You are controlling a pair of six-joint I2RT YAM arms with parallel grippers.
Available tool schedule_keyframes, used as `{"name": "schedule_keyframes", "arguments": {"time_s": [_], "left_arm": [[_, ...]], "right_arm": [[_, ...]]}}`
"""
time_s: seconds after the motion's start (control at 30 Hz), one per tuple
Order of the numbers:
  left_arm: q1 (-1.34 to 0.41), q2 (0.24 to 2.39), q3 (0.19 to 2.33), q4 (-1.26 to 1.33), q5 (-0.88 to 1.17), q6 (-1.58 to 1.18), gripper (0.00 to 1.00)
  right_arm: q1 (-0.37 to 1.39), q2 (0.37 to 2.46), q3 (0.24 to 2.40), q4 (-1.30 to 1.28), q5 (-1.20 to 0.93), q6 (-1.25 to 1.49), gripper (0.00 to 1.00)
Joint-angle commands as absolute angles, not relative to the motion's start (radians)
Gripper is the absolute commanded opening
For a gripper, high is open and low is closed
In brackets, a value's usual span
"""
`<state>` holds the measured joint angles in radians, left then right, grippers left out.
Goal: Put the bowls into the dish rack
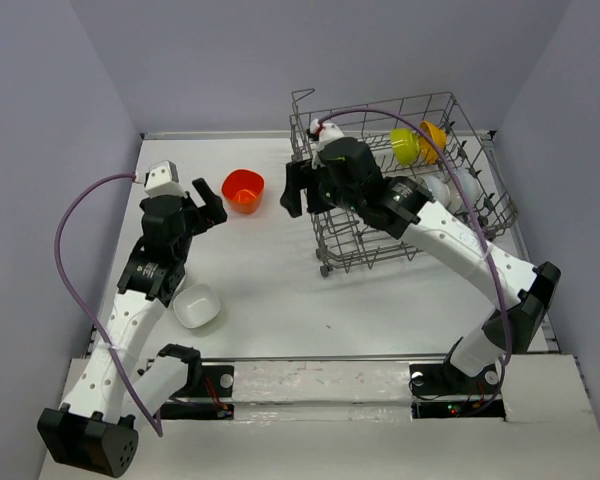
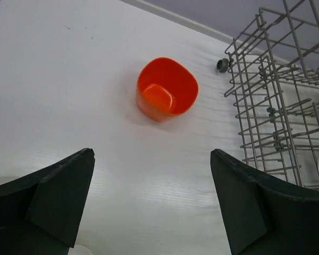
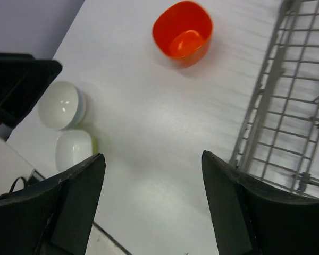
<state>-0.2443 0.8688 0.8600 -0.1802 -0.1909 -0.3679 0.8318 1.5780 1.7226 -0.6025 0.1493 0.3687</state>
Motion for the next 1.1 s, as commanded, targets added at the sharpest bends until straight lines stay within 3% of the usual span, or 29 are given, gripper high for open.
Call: {"name": "schedule_keyframes", "arguments": {"time_s": [0.0, 0.37, 0.6, 0.87, 1.07], "left_arm": [[-0.227, 0.770, 0.850, -0.123, -0.302, -0.388, 0.99], [-0.222, 0.592, 0.959, -0.173, -0.572, -0.449, 0.99], [-0.222, 0.635, 1.227, -0.279, -0.522, -0.456, 0.99], [-0.222, 0.634, 1.371, -0.402, -0.465, -0.422, 0.99], [-0.222, 0.612, 1.362, -0.413, -0.437, -0.430, 0.99]], "right_arm": [[0.899, 1.597, 1.706, -0.560, 0.134, 0.388, 0.78], [1.025, 1.733, 1.669, -0.440, 0.100, 0.462, 0.76], [1.100, 2.058, 1.974, -0.448, 0.098, 0.477, 0.75], [1.132, 2.390, 2.441, -0.534, 0.069, 0.471, 0.75], [1.143, 2.482, 2.474, -0.465, 0.049, 0.466, 0.74]]}}
